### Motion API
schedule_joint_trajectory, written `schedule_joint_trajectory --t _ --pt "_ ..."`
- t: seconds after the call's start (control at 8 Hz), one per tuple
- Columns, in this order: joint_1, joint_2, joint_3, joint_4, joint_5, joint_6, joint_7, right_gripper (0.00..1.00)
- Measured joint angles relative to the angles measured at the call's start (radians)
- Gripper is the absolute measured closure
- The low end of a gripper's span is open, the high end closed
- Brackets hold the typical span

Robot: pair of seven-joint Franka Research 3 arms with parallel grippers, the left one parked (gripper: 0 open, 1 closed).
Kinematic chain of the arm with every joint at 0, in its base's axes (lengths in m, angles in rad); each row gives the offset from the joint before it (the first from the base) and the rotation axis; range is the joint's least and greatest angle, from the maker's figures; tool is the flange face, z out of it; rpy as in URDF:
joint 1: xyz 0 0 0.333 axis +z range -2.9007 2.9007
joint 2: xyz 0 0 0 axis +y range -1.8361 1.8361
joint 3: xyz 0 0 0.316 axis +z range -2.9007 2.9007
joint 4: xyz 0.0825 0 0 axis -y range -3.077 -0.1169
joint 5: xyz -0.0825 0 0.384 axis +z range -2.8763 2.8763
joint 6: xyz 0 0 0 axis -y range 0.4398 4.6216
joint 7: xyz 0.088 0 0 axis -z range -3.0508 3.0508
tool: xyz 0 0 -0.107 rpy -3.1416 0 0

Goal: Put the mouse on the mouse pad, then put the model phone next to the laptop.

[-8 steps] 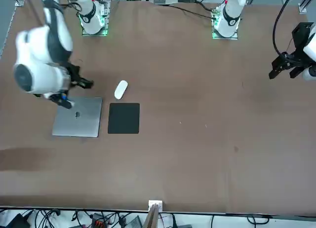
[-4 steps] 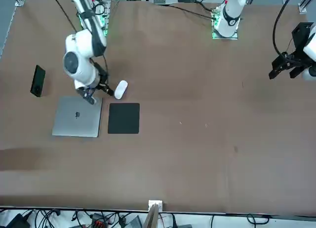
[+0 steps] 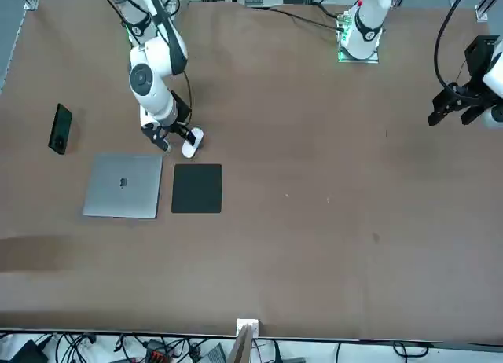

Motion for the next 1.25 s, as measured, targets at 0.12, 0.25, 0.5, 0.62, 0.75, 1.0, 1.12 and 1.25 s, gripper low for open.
schedule_joint_trajectory --t 0.12,0.25,0.5,0.62,0.75,1.0,1.12,1.25 --pt "0.000 0.001 -0.002 -0.002 0.000 0.020 0.000 0.00" --pt "0.000 0.005 -0.005 -0.002 0.000 0.052 0.000 0.00" --pt "0.000 0.032 -0.006 -0.007 0.000 0.108 0.000 0.00" --pt "0.000 0.047 -0.006 -0.008 0.000 0.122 0.001 0.00" --pt "0.001 0.057 -0.006 -0.008 0.000 0.127 0.001 0.00" --pt "0.008 0.064 -0.006 -0.008 0.000 0.130 0.002 0.00" --pt "0.012 0.064 -0.005 -0.008 0.000 0.134 0.006 0.00" --pt "0.015 0.064 -0.005 -0.008 0.000 0.141 0.019 0.00"
